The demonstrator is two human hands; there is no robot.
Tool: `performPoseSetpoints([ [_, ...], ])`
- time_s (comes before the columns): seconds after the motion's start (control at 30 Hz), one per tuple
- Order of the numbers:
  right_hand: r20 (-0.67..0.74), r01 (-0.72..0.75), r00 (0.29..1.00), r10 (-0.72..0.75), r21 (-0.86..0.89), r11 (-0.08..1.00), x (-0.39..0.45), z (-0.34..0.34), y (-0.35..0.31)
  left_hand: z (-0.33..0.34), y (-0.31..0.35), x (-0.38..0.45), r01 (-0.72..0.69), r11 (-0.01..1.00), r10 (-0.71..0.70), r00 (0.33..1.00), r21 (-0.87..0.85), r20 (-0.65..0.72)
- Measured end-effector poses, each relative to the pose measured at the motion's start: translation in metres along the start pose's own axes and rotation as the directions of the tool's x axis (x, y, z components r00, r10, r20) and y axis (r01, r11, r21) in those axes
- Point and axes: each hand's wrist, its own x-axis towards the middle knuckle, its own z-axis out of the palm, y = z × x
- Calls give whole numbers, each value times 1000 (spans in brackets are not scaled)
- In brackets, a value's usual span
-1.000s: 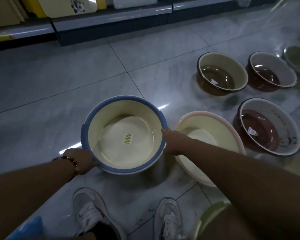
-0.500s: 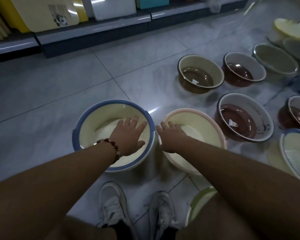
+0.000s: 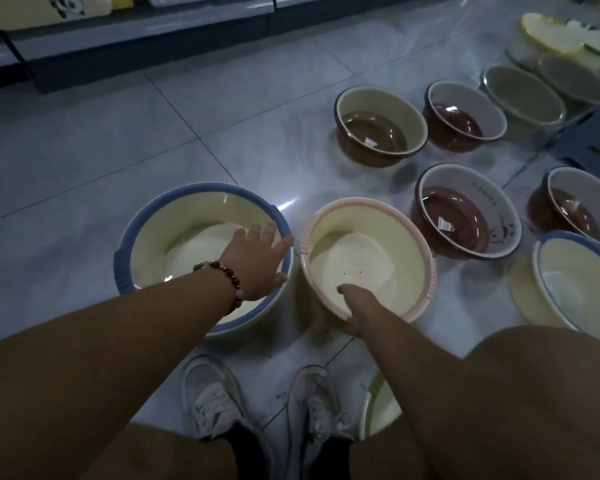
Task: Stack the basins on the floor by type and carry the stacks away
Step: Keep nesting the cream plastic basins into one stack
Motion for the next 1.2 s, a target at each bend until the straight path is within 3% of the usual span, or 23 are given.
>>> performPoseSetpoints([
  [0.07, 0, -195, 980, 201, 245, 950, 3, -2, 0, 2, 0, 1, -12, 1000, 12, 1000, 0, 7],
  [0.17, 11, -282, 947, 322, 512, 811, 12, -4, 4, 7, -3, 3, -24, 1000, 24, 999, 20, 29],
  [0.4, 210, -327, 942, 260, 739, 589, 35, -6, 29, 23, -17, 5, -11, 1000, 11, 998, 6, 70],
  [0.47, 212, -313, 948, 237, 763, 566, 43, -8, 28, 30, -21, 4, -3, 1000, 2, 995, 11, 99],
  [0.67, 155, -254, 965, 210, 747, 614, 37, -12, -3, 42, -36, -3, 34, 999, -37, 983, 19, 182],
  [0.83, 73, -218, 969, 236, 703, 677, 13, -31, -45, 34, -48, -4, 87, 995, -80, 985, -42, 152],
  [1.0, -7, -128, 989, 150, 478, 869, -11, -54, -91, 22, -63, -13, 168, 960, -146, 983, -226, 113],
  [1.1, 18, 0, 1000, -5, 271, 962, -27, -56, -114, 13, -71, -19, 270, 821, -243, 963, -502, 120],
  [1.2, 33, 156, 986, -160, 113, 981, -44, -45, -129, -4, -73, -24, 341, 523, -316, 929, -781, 194],
])
